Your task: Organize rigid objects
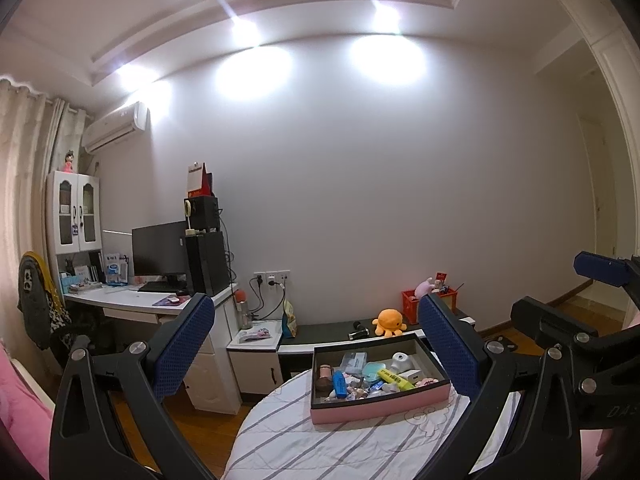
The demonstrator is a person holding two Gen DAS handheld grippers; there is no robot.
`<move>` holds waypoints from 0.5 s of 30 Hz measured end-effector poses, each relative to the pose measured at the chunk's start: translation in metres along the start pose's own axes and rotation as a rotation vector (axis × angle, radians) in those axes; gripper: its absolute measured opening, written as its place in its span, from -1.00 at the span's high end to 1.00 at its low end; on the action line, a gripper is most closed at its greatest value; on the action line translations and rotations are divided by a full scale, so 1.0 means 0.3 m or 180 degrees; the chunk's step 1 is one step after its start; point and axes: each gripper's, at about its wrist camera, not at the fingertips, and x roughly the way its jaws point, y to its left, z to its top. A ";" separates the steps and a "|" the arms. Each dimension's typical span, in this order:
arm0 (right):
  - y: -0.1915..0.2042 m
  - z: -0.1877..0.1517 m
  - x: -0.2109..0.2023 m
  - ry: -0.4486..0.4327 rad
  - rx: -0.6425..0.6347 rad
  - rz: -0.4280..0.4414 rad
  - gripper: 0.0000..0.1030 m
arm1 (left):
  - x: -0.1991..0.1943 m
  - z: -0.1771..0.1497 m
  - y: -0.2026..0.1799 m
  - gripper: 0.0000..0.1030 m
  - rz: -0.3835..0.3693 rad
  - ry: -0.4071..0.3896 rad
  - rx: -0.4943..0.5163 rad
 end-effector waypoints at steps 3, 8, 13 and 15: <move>0.000 -0.001 -0.001 0.0004 -0.0001 0.0000 -1.00 | 0.001 -0.002 0.001 -1.00 0.0005 -0.0002 0.0004; 0.000 0.001 -0.006 0.0000 -0.0005 -0.0006 -1.00 | 0.000 -0.001 0.001 -1.00 0.0003 0.0000 0.0005; 0.003 0.000 -0.007 0.0008 -0.0012 -0.0014 -1.00 | -0.006 -0.011 0.006 -1.00 0.0020 0.0002 0.0020; 0.005 0.001 -0.010 0.0010 -0.0017 -0.0019 -1.00 | -0.006 -0.013 0.007 -1.00 0.0019 0.0003 0.0020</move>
